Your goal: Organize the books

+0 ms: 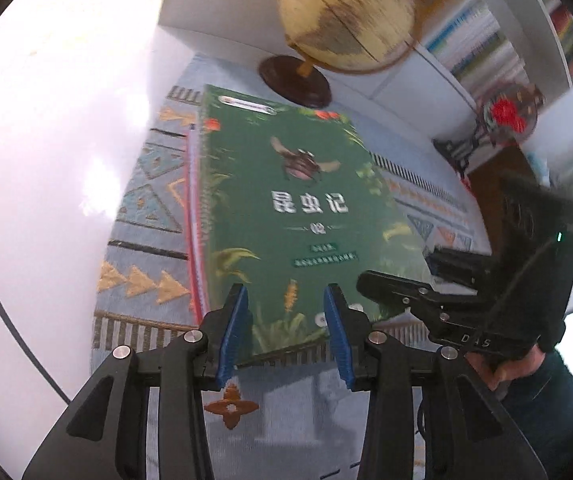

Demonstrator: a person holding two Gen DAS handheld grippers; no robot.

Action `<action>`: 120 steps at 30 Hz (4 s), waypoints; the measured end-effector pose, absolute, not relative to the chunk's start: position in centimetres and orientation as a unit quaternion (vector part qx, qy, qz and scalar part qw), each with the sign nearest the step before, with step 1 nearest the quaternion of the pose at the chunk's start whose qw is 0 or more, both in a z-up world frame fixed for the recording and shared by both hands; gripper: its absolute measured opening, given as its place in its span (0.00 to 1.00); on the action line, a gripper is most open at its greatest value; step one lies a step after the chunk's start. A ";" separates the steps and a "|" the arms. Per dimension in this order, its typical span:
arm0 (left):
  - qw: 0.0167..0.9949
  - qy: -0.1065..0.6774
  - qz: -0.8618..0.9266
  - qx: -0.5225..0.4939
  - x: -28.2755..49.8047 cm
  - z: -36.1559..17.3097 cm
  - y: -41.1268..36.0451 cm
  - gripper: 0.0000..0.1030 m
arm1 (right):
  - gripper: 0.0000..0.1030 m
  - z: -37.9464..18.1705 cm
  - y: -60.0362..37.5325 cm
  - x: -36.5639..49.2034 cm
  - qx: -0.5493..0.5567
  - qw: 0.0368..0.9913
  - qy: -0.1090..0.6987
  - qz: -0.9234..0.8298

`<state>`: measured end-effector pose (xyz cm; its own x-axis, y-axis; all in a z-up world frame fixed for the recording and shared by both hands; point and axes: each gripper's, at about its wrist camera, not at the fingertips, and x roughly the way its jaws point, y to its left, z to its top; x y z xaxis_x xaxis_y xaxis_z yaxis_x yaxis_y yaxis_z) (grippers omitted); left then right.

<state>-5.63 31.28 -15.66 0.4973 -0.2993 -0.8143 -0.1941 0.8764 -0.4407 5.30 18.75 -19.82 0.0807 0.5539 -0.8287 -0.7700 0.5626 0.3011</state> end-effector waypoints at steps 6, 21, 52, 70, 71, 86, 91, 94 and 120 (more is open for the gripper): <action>0.837 0.508 -0.016 -0.202 -5.1 -14.2 29.4 0.50 | 0.46 -18.9 17.3 4.6 -0.141 0.750 0.523 0.380; 0.899 0.426 -0.039 -0.092 -4.7 -5.9 21.1 0.71 | 0.52 -7.9 10.5 -1.0 -0.052 0.903 0.396 0.157; 0.888 0.444 0.014 -0.118 -4.2 -6.9 22.0 0.76 | 0.70 -7.8 10.4 -1.1 -0.048 0.910 0.404 0.083; 0.882 0.450 0.028 -0.135 -4.1 -7.0 22.4 0.76 | 0.70 -8.2 10.7 -0.7 -0.054 0.903 0.416 0.091; 0.880 0.453 0.028 -0.139 -4.0 -7.1 22.5 0.76 | 0.70 -8.2 10.6 -0.6 -0.053 0.903 0.416 0.091; 0.884 0.456 0.037 -0.091 -3.4 -6.8 21.6 0.76 | 0.70 -8.4 10.0 -0.7 -0.040 0.900 0.424 0.092; 0.889 0.449 0.041 -0.080 -3.6 -6.2 21.1 0.76 | 0.70 -8.2 9.7 -0.8 -0.031 0.902 0.421 0.095; 0.889 0.449 0.043 -0.076 -3.6 -6.2 21.0 0.76 | 0.70 -8.2 9.6 -0.9 -0.030 0.902 0.420 0.095; 0.892 0.438 0.094 -0.051 -4.1 -5.3 21.3 0.80 | 0.70 -8.2 10.5 -1.8 -0.024 0.901 0.420 0.109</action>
<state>-4.08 21.29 -5.29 0.5980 0.1224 -0.7921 -0.2124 0.9771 -0.0094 -1.75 10.53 -8.22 0.6237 0.1760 -0.7616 -0.2158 0.9752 0.0486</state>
